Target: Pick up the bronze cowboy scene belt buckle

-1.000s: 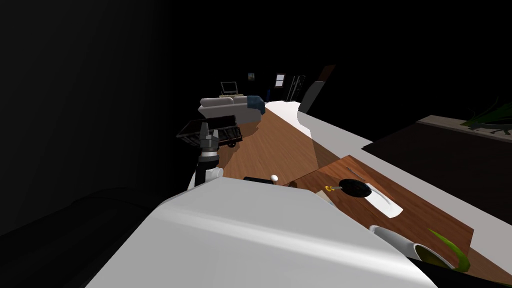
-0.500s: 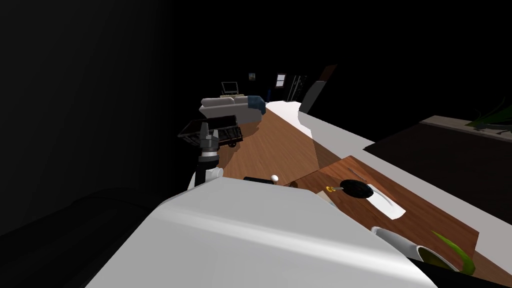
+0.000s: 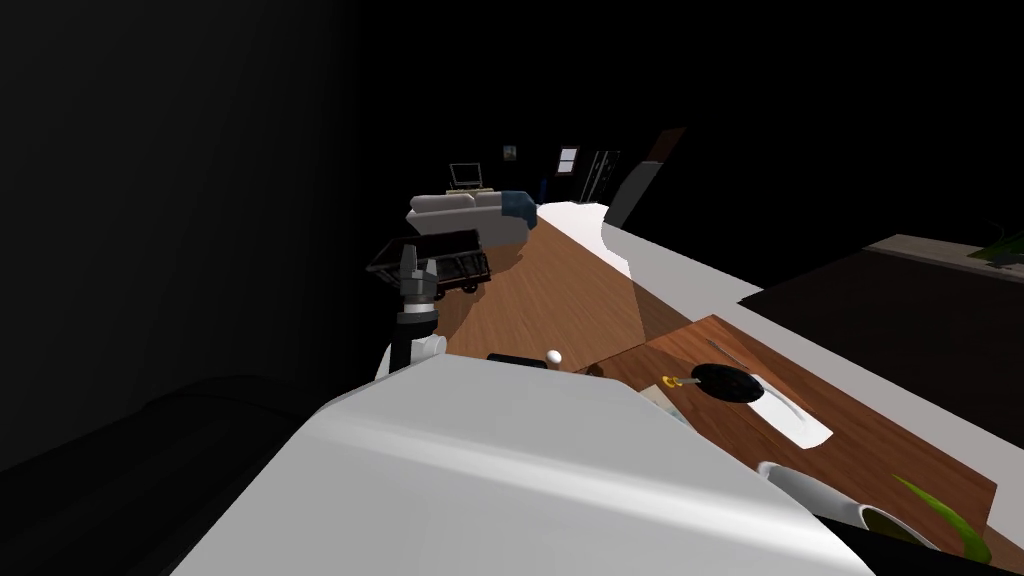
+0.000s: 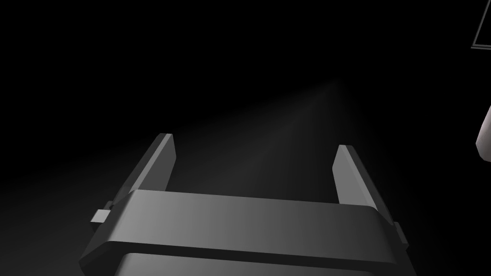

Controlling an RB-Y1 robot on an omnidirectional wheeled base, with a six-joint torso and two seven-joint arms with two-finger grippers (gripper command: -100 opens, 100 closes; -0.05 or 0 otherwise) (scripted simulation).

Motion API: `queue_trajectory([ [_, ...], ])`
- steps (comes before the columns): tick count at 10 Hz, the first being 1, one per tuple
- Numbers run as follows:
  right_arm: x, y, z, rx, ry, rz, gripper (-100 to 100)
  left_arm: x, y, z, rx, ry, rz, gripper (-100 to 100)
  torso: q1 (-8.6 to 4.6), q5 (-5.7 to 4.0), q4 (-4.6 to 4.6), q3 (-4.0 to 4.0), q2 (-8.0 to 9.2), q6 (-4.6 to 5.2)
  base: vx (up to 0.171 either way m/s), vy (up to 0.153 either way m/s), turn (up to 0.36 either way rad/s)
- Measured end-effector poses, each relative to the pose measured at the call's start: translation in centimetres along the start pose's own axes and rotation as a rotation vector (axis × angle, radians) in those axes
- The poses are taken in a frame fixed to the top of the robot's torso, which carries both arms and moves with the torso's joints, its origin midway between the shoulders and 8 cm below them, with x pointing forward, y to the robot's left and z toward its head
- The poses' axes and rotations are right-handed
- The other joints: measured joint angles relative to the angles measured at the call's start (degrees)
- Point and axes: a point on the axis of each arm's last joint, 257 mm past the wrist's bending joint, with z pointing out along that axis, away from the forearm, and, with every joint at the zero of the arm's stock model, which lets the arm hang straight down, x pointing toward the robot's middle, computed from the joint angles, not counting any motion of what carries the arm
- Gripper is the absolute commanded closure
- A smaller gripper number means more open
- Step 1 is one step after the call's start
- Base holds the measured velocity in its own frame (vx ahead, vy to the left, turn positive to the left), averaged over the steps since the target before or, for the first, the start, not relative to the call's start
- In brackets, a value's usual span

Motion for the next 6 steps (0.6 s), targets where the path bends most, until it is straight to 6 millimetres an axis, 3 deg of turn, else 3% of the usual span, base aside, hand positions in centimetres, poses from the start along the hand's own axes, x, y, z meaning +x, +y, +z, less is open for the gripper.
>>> queue_trajectory([
  [5, -1.9, -2.6, -0.2, 0.015, -0.001, 0.018, 100, 0.0, 0.0, 0.0, 0.0, 0.0, 0.0, 0, -0.01, 0.02, -0.01, -0.01, -0.01, 0.0, -0.015, 0.046, 0.033],
  [6, -1.9, -2.7, -0.2, 0.014, -0.002, 0.021, 0, 0.0, 0.0, 0.0, 0.0, 0.0, 0.0, 0, -0.08, -0.01, -0.01, -0.02, -0.03, 0.01, 0.0, 0.0, 0.0],
])
